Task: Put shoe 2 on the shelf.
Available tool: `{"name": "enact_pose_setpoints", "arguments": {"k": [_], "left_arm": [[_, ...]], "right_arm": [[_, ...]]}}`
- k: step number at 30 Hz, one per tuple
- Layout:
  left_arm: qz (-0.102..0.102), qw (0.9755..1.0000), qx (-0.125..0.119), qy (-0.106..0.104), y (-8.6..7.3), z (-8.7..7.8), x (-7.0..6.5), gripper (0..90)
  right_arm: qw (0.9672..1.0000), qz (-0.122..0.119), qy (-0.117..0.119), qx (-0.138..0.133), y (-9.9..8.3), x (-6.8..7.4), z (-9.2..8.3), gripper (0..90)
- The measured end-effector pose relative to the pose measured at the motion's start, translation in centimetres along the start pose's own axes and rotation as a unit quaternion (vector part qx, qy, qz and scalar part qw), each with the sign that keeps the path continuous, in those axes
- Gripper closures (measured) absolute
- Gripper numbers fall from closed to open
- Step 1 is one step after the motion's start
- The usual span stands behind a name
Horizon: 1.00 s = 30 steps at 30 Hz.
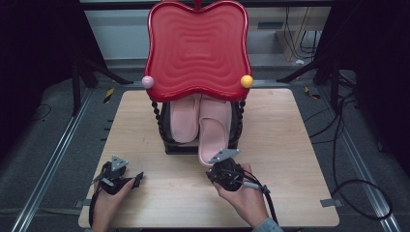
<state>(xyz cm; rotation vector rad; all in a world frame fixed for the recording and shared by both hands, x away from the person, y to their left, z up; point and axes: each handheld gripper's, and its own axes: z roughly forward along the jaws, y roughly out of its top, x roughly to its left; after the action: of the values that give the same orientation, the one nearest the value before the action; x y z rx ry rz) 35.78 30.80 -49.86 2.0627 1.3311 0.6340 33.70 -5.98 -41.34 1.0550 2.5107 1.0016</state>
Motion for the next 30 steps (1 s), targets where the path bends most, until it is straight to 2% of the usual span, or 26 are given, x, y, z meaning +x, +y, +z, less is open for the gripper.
{"name": "enact_pose_setpoints", "arguments": {"k": [6,14,19,30], "left_arm": [[0.0,1.0,0.0,0.0,0.0,0.0,0.0,20.3],[0.0,1.0,0.0,-0.001,0.0,0.0,-0.1,20.3],[0.002,1.0,0.0,-0.001,0.0,0.1,-0.2,20.3],[0.0,1.0,0.0,-0.001,0.0,0.1,-0.1,20.3]], "right_arm": [[0.9999,0.009,0.002,0.011,-0.7,-0.6,0.7,81.5],[0.9997,0.02,0.001,0.01,-0.1,-1.5,0.7,86.7],[0.9998,0.018,-0.001,0.003,0.6,-1.8,0.4,88.3],[0.9994,0.033,-0.003,-0.005,2.6,-4.0,0.9,88.5]]}}
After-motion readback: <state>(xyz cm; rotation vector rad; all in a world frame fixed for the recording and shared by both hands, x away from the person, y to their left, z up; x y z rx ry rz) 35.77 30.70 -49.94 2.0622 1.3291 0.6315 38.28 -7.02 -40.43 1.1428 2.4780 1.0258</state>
